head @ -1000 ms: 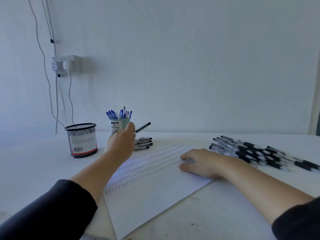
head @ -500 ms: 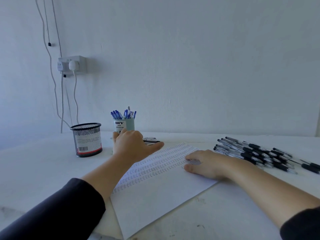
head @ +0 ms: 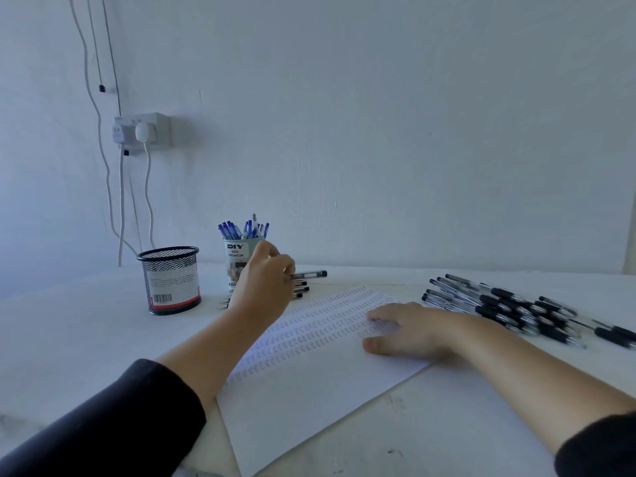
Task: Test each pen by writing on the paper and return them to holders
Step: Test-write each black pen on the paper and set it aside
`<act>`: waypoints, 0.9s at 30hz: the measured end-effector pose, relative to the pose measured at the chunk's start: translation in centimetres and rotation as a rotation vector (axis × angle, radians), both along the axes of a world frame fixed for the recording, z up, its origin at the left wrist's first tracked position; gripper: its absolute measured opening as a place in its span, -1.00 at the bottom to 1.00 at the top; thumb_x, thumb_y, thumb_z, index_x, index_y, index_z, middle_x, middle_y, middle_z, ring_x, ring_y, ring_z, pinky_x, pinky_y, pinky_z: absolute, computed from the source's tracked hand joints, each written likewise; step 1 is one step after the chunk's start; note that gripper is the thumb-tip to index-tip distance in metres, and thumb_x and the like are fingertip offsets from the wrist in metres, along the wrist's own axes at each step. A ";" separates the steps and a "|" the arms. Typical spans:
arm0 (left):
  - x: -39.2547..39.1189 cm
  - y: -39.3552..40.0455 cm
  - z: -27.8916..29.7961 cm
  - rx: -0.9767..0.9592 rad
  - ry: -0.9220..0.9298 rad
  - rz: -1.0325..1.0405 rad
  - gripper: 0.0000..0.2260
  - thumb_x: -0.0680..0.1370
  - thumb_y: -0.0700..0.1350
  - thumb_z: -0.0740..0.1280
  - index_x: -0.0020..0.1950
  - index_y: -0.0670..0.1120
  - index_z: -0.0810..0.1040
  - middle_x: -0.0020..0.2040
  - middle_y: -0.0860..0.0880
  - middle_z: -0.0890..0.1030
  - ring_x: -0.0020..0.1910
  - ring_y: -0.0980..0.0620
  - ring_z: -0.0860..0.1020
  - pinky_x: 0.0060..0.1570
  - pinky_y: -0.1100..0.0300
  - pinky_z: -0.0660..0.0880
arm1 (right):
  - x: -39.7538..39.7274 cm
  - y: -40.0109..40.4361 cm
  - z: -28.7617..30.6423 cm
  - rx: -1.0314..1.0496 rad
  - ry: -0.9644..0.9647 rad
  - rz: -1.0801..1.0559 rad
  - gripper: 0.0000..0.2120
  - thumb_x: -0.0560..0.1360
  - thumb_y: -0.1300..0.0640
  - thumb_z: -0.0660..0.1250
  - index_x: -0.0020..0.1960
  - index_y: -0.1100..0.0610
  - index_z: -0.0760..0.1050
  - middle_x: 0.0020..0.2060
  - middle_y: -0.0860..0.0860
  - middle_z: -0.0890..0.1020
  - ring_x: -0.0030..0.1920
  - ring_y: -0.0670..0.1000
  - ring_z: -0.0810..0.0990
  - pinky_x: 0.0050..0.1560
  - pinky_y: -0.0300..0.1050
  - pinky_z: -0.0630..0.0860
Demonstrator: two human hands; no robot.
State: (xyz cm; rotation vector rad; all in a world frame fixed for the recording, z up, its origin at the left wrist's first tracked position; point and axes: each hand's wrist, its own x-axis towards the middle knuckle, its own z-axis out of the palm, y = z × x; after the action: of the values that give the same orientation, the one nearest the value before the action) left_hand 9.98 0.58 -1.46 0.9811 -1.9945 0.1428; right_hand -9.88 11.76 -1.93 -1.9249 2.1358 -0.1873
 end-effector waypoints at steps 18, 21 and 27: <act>-4.6 6.4 0.0 0.903 0.629 -0.424 -0.92 0.39 -0.42 0.43 -0.24 -0.32 0.56 -0.28 -0.26 0.59 -0.36 -0.06 0.61 -0.31 0.20 0.62 | 0.7 0.1 0.0 0.039 0.063 -0.011 -0.19 0.47 -0.37 0.12 0.56 -0.06 -0.12 0.55 -0.06 0.03 0.54 -0.01 -0.03 0.45 0.01 0.06; -4.7 5.8 -0.5 0.911 0.608 -0.342 -0.87 0.39 -0.45 0.36 -0.27 -0.26 0.51 -0.34 -0.21 0.56 -0.42 -0.06 0.59 -0.34 0.18 0.61 | 0.8 0.3 0.0 0.048 0.035 -0.030 -0.18 0.44 -0.40 0.12 0.55 -0.12 -0.13 0.55 -0.06 0.01 0.54 -0.02 -0.03 0.46 0.01 0.06; -5.0 5.4 -0.9 0.944 0.551 -0.322 -0.91 0.39 -0.40 0.39 -0.21 -0.25 0.53 -0.36 -0.20 0.56 -0.49 -0.02 0.54 -0.39 0.20 0.59 | 0.0 0.4 0.1 0.064 -0.021 -0.028 -0.10 0.36 -0.45 0.22 0.54 -0.18 -0.10 0.54 -0.14 0.03 0.53 -0.06 0.04 0.47 -0.03 0.06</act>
State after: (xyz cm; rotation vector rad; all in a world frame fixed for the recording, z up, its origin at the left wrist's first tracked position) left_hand 4.99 6.01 -2.35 1.0629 -1.6278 -1.2090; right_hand -9.91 12.19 -1.80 -1.8497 2.1298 -0.1423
